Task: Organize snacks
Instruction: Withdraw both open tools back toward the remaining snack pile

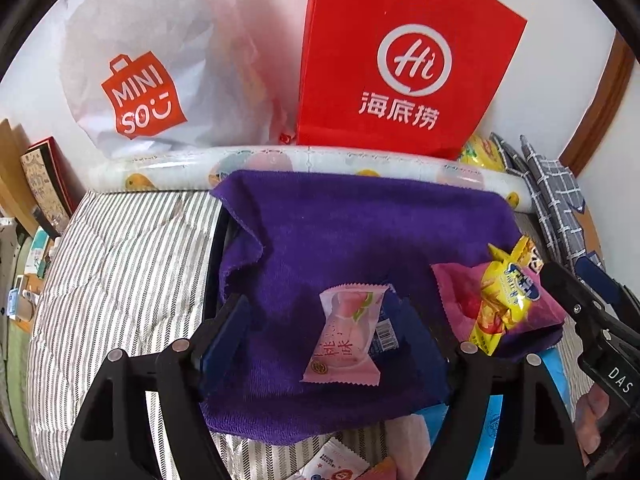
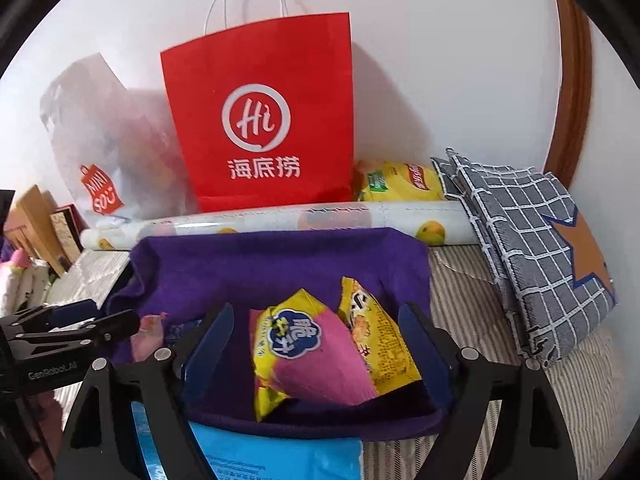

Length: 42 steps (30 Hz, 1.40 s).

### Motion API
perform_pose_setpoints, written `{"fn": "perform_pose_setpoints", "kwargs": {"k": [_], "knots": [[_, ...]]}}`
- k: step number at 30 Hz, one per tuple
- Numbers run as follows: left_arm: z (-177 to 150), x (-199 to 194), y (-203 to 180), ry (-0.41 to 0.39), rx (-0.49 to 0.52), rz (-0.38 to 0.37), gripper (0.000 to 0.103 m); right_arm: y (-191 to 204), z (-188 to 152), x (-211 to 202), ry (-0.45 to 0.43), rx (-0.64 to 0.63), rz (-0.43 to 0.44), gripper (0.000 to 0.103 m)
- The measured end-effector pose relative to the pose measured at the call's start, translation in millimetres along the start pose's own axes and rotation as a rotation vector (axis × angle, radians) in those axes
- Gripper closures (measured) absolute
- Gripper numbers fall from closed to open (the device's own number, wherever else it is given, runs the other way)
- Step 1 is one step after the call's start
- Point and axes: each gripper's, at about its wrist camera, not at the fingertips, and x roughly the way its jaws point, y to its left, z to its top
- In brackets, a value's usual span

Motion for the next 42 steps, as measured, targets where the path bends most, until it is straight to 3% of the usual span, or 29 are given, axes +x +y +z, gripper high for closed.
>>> {"fn": "perform_pose_setpoints", "kwargs": {"k": [16, 22, 26, 31, 37, 42], "knots": [[-1, -5, 3, -0.013, -0.040, -0.077, 0.025, 1, -1, -1, -0.018, -0.003, 0.008, 0.019], [1, -9, 6, -0.027, -0.064, -0.090, 0.025, -6, 0, 1, -0.019, 0.067, 0.121, 0.019], [2, -14, 9, -0.046, -0.075, -0.103, 0.025, -8, 4, -4, -0.021, 0.104, 0.123, 0.019], [3, -25, 14, -0.073, -0.109, -0.150, 0.025, -5, 4, -35, -0.063, 0.088, 0.082, 0.019], [5, -59, 11, -0.157, -0.060, -0.121, 0.025, -8, -7, -80, -0.086, 0.086, 0.044, 0.019], [-10, -80, 8, -0.133, -0.005, -0.120, 0.022, -6, -27, -113, -0.098, 0.095, 0.006, 0.019]]}}
